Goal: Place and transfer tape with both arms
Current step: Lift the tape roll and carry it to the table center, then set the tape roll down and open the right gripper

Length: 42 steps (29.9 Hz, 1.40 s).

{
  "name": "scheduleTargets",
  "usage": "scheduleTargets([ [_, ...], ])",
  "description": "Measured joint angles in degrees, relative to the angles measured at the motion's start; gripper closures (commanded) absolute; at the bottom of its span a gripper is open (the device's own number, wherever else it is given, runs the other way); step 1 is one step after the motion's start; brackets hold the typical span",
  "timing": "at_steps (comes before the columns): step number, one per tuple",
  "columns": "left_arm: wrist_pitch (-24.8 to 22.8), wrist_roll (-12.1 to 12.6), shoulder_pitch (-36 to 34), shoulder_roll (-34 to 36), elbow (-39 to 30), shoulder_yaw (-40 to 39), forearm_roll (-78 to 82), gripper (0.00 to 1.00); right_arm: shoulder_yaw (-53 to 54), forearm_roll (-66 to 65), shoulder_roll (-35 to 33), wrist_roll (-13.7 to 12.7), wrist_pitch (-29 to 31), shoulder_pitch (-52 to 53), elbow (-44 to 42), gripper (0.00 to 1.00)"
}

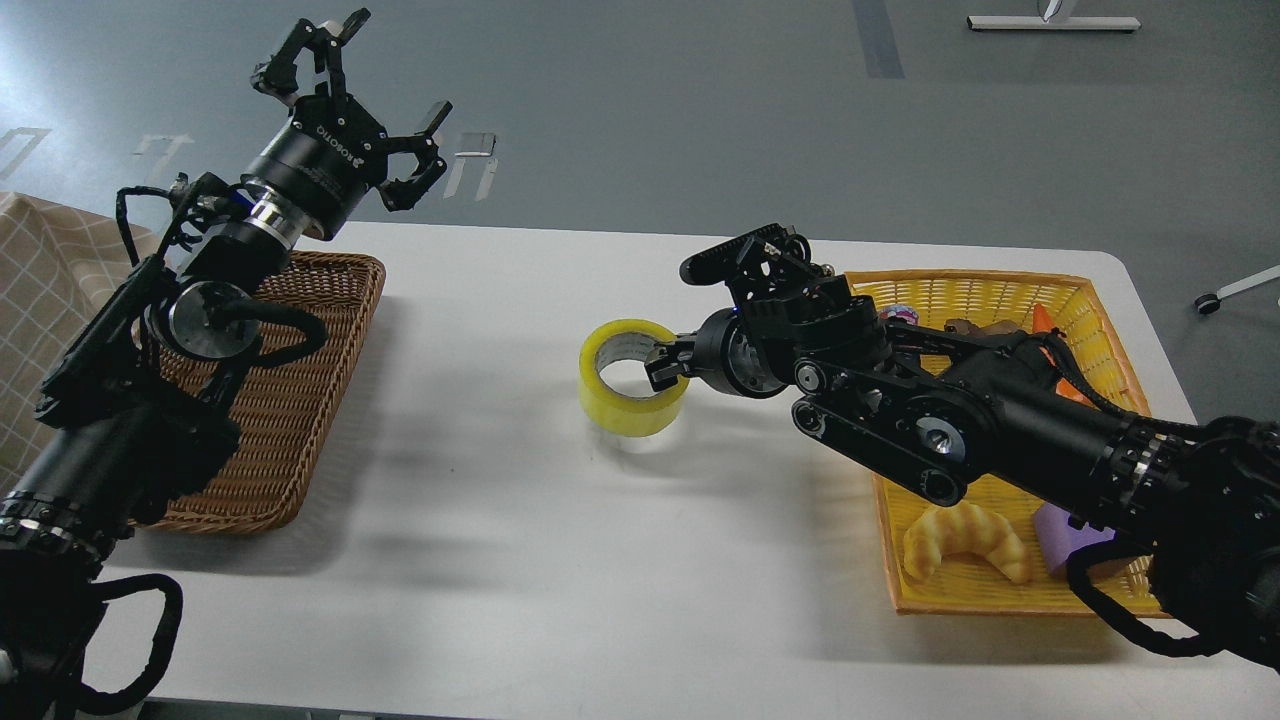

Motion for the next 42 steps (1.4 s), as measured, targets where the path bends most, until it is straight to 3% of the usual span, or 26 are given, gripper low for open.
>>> scheduleTargets([
  [42, 0.00, 0.03, 0.15, 0.00, -0.10, -0.06, 0.00, 0.01, -1.16, 0.07, 0.00, 0.01, 0.00, -3.90, 0.41, 1.00],
])
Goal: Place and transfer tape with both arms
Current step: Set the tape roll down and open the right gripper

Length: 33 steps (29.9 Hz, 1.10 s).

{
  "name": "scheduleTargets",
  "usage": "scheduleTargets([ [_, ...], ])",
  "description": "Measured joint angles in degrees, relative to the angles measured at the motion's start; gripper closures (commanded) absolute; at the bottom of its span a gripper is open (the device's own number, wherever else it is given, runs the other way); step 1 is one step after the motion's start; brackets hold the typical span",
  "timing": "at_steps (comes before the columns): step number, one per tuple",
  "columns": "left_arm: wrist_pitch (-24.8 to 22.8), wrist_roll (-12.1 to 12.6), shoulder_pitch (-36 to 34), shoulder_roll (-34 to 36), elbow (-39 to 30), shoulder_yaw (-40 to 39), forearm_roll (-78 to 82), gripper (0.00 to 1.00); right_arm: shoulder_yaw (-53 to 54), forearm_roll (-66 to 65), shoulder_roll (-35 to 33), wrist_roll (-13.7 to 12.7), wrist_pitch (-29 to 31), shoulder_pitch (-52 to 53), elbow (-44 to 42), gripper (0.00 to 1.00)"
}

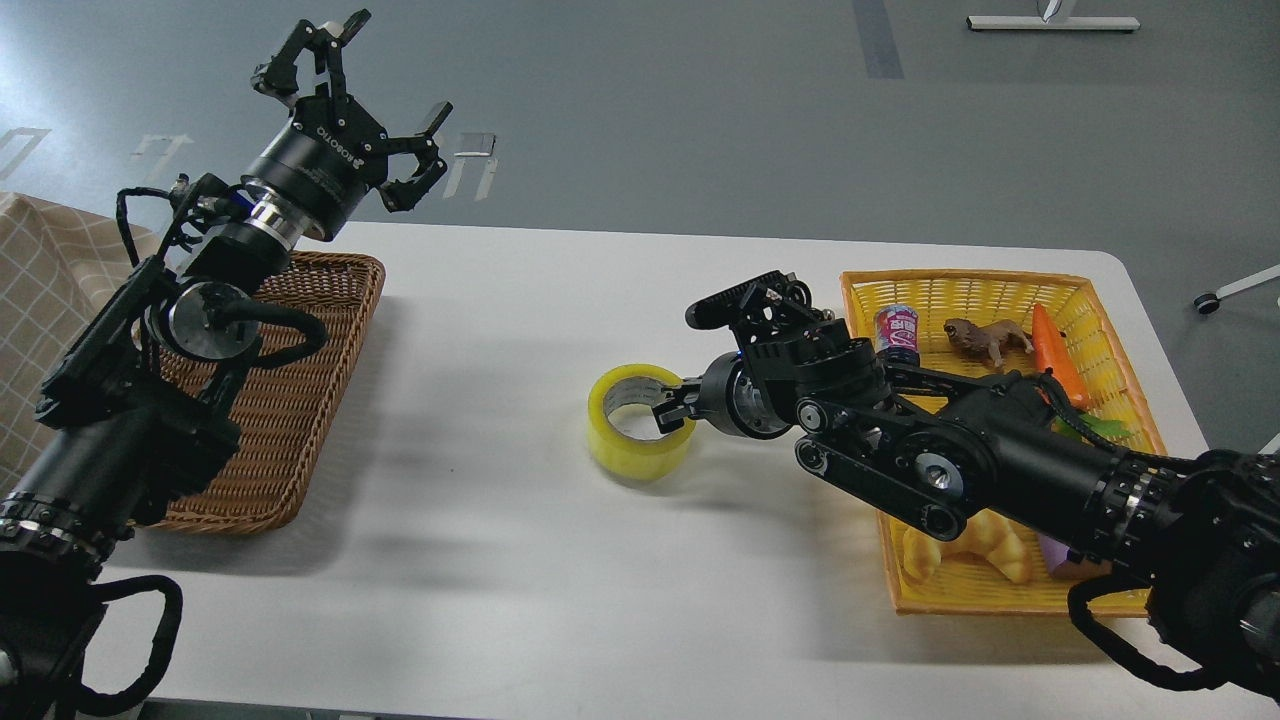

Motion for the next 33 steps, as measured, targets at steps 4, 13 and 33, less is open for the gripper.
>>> scheduleTargets([
  [4, 0.00, 0.00, 0.00, 0.00, 0.00, -0.03, 0.00, 0.01, -0.04, 0.00, 0.00, 0.00, 0.00, -0.07, -0.01, 1.00],
  [13, 0.00, 0.00, -0.01, 0.00, 0.00, -0.03, 0.00, 0.01, -0.08, 0.20, 0.00, 0.00, 0.00, -0.17, 0.05, 0.65],
  [33, 0.00, -0.02, -0.09, 0.32, -0.39, -0.03, 0.00, 0.01, 3.51, 1.37, -1.75, 0.21, 0.00, 0.91, 6.15, 0.00],
])
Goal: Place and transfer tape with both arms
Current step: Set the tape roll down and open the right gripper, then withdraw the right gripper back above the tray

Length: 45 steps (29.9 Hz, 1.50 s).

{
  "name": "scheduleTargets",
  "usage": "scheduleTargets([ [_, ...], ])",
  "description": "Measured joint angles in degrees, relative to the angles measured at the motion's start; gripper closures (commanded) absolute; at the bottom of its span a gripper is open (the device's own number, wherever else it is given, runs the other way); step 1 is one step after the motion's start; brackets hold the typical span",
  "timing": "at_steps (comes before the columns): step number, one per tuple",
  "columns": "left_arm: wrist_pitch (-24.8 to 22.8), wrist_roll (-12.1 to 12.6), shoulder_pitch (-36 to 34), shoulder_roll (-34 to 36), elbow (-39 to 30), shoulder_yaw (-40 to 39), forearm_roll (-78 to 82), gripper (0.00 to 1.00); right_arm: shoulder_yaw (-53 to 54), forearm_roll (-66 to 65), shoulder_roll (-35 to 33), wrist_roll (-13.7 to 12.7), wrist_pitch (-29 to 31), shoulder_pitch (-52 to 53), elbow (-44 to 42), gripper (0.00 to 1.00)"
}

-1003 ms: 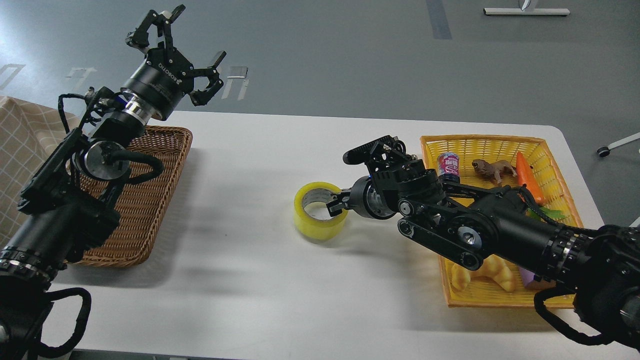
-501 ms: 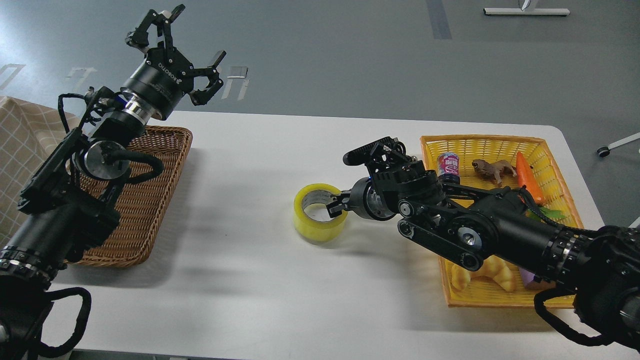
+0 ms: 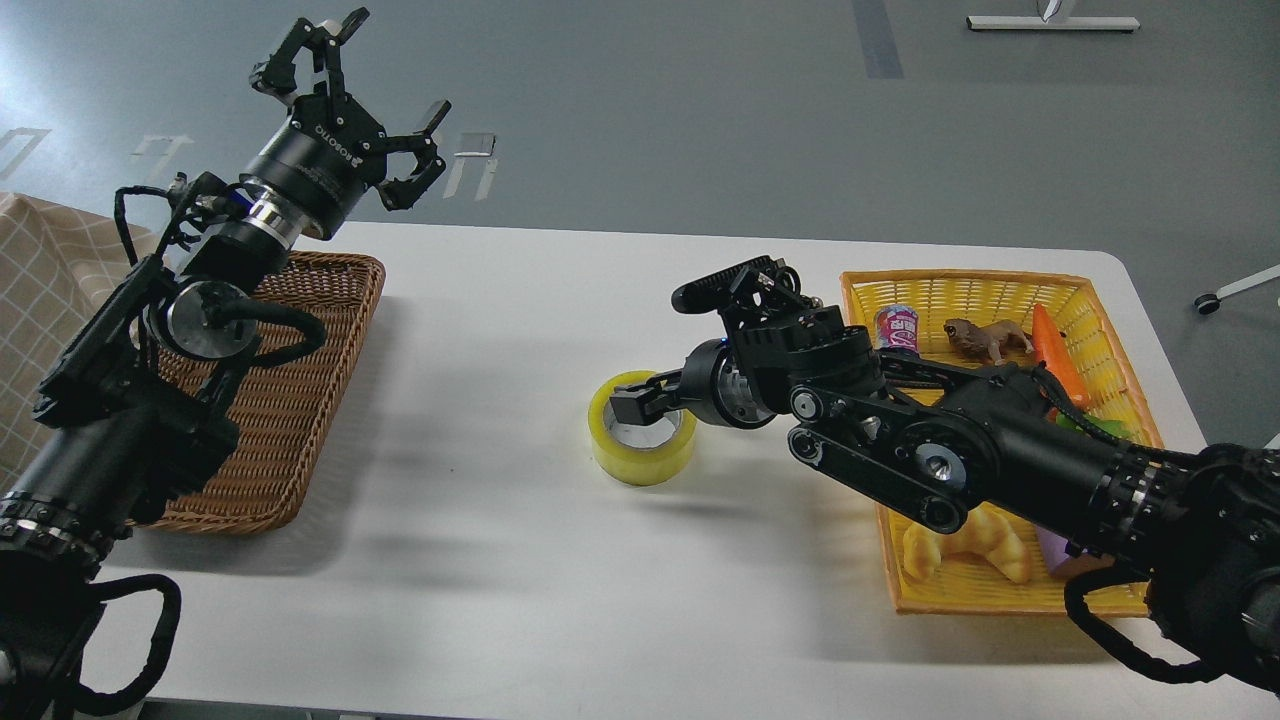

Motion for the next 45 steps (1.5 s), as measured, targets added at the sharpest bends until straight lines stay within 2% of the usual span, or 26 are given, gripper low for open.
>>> scheduleTargets([
  [13, 0.00, 0.00, 0.00, 0.14, -0.15, 0.01, -0.03, 0.01, 10.45, 9.18, -20.60, 0.45, 0.00, -1.25, 18.30, 0.00],
  [18, 0.00, 0.00, 0.01, 0.25, -0.15, 0.07, -0.03, 0.01, 18.79, 16.13, -25.56, 0.94, 0.00, -3.29, 20.78, 0.00],
  [24, 0.00, 0.01, 0.08, 0.31, -0.14, 0.09, -0.02, 0.01, 34.00, 26.22, -27.26, 5.08, 0.00, -9.24, 21.04, 0.00],
  [28, 0.00, 0.08, 0.07, 0.31, -0.13, 0.10, 0.00, 0.01, 45.40, 27.75, -25.83, 8.55, -0.01, -14.63, 20.32, 0.00],
  [33, 0.00, 0.08, 0.02, 0.31, -0.13, 0.10, 0.02, 0.01, 58.42, 29.74, -18.63, 11.90, -0.01, -19.93, 19.46, 0.00],
  [41, 0.00, 0.00, 0.02, 0.32, -0.13, 0.17, 0.02, 0.01, 76.72, 32.96, -2.29, 12.32, -0.01, -22.03, 14.60, 0.00],
  [45, 0.00, 0.00, 0.05, 0.38, -0.13, 0.18, 0.01, 0.01, 79.20, 38.78, 0.96, 12.24, -0.02, -22.09, 10.39, 0.00],
])
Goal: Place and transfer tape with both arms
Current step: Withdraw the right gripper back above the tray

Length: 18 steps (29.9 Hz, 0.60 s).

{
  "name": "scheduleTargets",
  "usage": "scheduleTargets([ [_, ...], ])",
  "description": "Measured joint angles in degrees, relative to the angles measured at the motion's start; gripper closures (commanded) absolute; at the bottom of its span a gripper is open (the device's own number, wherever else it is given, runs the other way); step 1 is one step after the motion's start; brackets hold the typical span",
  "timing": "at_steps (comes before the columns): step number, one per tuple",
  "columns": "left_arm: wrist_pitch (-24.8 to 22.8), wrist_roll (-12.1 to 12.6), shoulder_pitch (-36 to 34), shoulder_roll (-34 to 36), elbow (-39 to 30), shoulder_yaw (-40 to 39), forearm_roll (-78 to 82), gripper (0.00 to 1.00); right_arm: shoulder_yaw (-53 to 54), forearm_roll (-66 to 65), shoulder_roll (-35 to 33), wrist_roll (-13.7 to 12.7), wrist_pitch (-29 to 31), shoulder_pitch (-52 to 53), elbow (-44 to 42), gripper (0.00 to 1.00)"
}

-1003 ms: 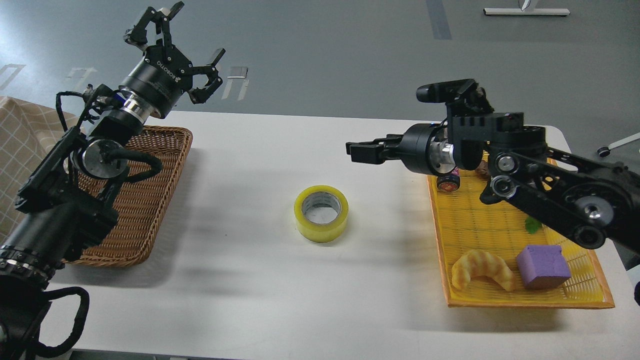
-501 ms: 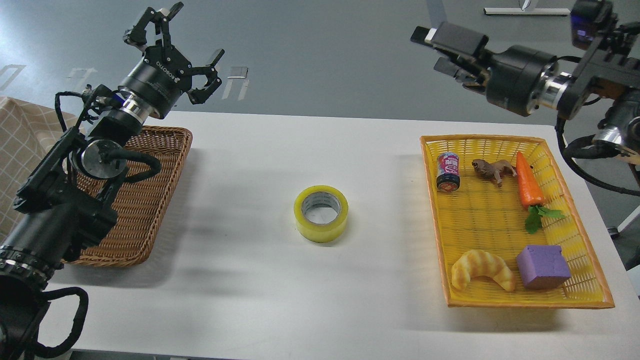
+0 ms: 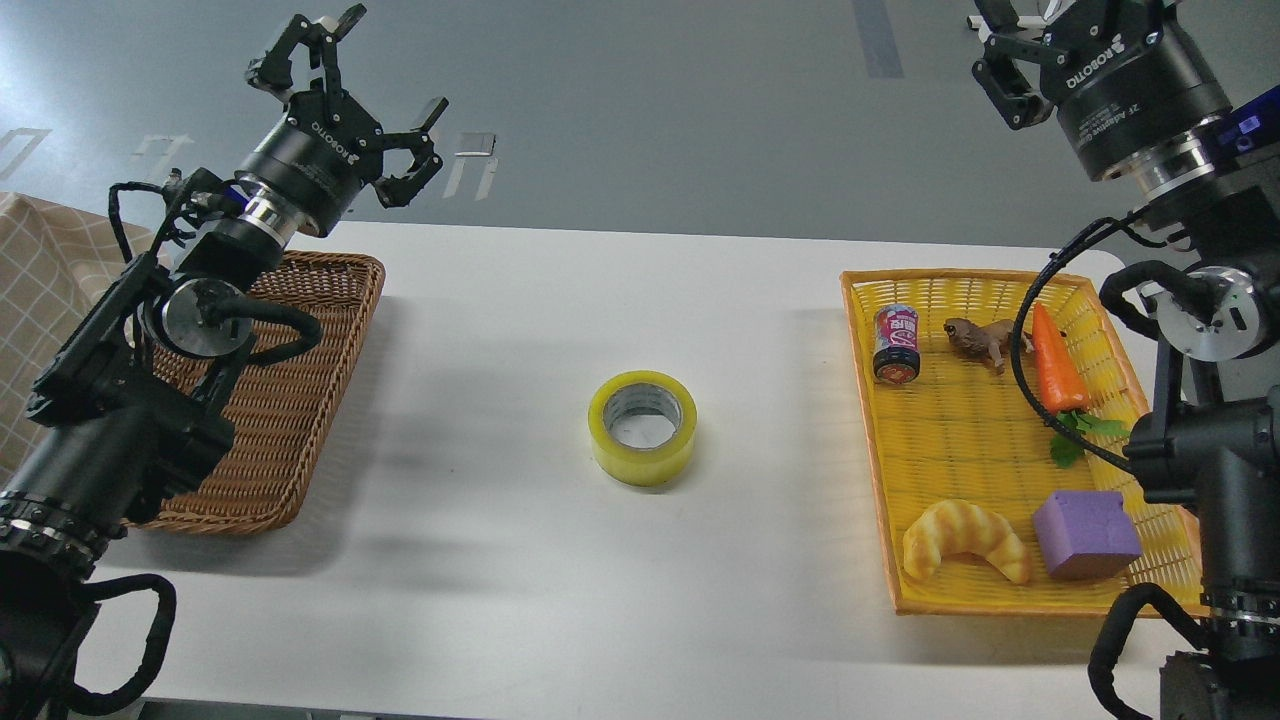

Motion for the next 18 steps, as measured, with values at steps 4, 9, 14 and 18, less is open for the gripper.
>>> scheduleTargets([
  [4, 0.00, 0.00, 0.22, 0.09, 0.00, 0.02, 0.00, 0.01, 0.14, 10.25, 0.44, -0.57, 0.00, 0.20, -5.89, 0.00],
  [9, 0.00, 0.02, 0.67, 0.18, 0.00, 0.08, 0.00, 0.01, 0.05, 21.14, 0.34, -0.89, 0.00, 0.71, -11.18, 0.00],
  [14, 0.00, 0.09, 0.82, 0.19, 0.00, 0.08, 0.00, 0.01, -0.49, 27.93, 0.37, -1.08, 0.00, 0.50, -12.14, 0.00],
  [18, 0.00, 0.10, 0.84, 0.18, -0.04, 0.08, 0.00, 0.01, -1.37, 32.12, 0.57, -2.86, 0.02, 0.24, -12.18, 0.00],
])
